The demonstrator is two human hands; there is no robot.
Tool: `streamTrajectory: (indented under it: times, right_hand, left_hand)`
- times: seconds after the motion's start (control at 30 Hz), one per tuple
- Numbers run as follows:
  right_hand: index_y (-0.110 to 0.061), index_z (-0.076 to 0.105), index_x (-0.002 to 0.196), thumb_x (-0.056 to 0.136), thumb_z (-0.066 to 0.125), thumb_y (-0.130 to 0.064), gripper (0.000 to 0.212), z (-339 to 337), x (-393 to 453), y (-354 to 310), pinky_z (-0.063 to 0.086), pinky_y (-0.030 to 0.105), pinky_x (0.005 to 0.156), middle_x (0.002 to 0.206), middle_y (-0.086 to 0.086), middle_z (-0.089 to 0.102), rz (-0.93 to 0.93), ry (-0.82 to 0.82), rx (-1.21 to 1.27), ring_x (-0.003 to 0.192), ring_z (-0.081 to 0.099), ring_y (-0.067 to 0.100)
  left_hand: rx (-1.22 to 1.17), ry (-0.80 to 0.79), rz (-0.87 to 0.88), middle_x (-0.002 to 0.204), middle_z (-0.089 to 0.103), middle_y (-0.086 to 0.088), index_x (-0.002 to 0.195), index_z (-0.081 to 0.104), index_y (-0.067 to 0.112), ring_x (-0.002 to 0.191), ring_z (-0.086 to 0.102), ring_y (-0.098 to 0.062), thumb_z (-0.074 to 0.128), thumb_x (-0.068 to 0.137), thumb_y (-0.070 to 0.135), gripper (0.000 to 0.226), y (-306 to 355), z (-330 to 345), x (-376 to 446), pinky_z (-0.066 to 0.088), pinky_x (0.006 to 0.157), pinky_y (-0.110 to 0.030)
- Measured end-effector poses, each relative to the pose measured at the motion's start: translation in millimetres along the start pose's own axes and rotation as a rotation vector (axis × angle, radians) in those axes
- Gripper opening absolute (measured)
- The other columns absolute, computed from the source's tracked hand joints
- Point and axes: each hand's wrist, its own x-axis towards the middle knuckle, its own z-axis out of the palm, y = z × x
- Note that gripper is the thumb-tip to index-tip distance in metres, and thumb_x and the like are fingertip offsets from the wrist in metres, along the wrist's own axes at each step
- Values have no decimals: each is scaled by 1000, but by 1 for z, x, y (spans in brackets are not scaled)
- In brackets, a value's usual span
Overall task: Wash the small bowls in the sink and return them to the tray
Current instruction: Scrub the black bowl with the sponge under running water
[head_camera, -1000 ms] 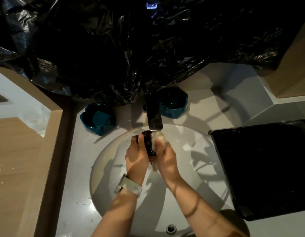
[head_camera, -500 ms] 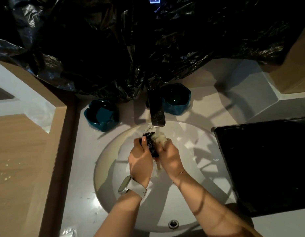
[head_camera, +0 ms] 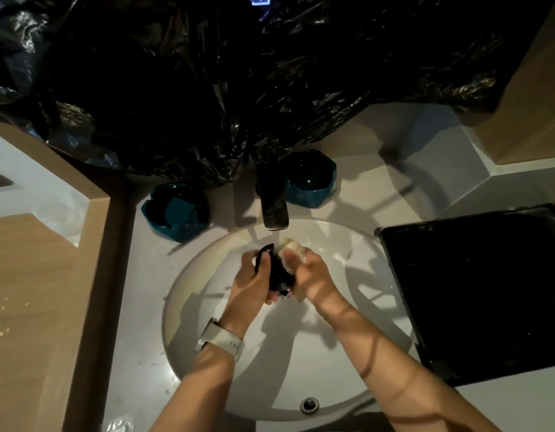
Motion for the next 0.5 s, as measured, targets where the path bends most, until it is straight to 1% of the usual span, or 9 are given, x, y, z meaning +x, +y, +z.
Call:
streamTrajectory:
  times: [0.03, 0.1, 0.17, 0.2, 0.27, 0.3, 0.33, 0.4, 0.5]
  right_hand:
    - [-18, 64, 85, 96, 50, -39, 27, -6, 4, -7, 48, 32, 50, 71, 8, 64, 40, -28, -49, 54, 59, 24]
    - [-18, 64, 80, 95, 49, -42, 32, -16, 9, -23, 45, 28, 50, 49, -1, 59, 120, -112, -212, 40, 54, 16]
    - [-13, 66, 89, 97, 48, -36, 31, -24, 16, -34, 46, 29, 54, 34, -6, 53, 152, -200, -298, 32, 52, 7]
    - [-10, 66, 95, 98, 47, -33, 31, -27, 20, -36, 47, 30, 57, 39, -7, 59, 174, -243, -269, 38, 56, 4]
    - [-8, 63, 111, 100, 44, -32, 33, -29, 28, -36, 46, 32, 59, 80, 4, 73, 247, -320, -165, 68, 66, 15]
    - [-8, 60, 118, 100, 43, -33, 35, -29, 31, -35, 46, 31, 57, 97, 9, 68, 271, -335, -141, 77, 64, 22]
    - [-9, 58, 121, 101, 42, -34, 36, -30, 33, -34, 45, 30, 53, 102, 10, 63, 287, -338, -105, 77, 61, 23]
    - [-11, 56, 120, 102, 38, -37, 36, -30, 33, -29, 47, 29, 50, 98, 9, 60, 290, -325, 56, 75, 61, 22]
    - [-9, 60, 113, 99, 40, -47, 45, -27, 26, -20, 57, 33, 68, 94, 11, 67, 282, -205, 175, 83, 66, 25]
  left_hand:
    - [106, -83, 82, 109, 62, -4, 130, 41, 27, 84, 64, -12, 44, 100, 44, 35, -1, -9, 2, 54, 69, -24]
    - [373, -160, 297, 136, 42, 9, 130, 45, 36, 119, 50, -8, 49, 98, 45, 34, -7, -30, 11, 41, 98, -22]
    - [536, -192, 501, 142, 36, 19, 114, 61, 35, 132, 37, -2, 51, 92, 51, 30, -9, -46, 18, 30, 108, -22]
    - [601, -211, 583, 142, 39, 20, 108, 65, 32, 136, 35, -3, 51, 89, 53, 32, -11, -51, 21, 29, 112, -27]
    - [723, -258, 679, 138, 51, 16, 104, 69, 24, 138, 35, -5, 50, 87, 54, 39, -8, -54, 24, 28, 115, -36]
    - [738, -287, 686, 133, 57, 13, 103, 69, 21, 136, 37, -3, 49, 88, 53, 41, -5, -53, 24, 29, 115, -34]
    - [709, -317, 664, 126, 62, 13, 103, 69, 18, 129, 43, 0, 49, 88, 52, 43, -1, -51, 23, 33, 111, -29]
    - [521, -355, 517, 100, 67, 17, 99, 68, 16, 99, 58, -1, 57, 89, 45, 33, 8, -45, 19, 43, 89, -23]
    - [246, -315, 319, 73, 57, 10, 83, 60, 14, 69, 50, -4, 62, 94, 19, 13, 14, -33, 16, 38, 66, -16]
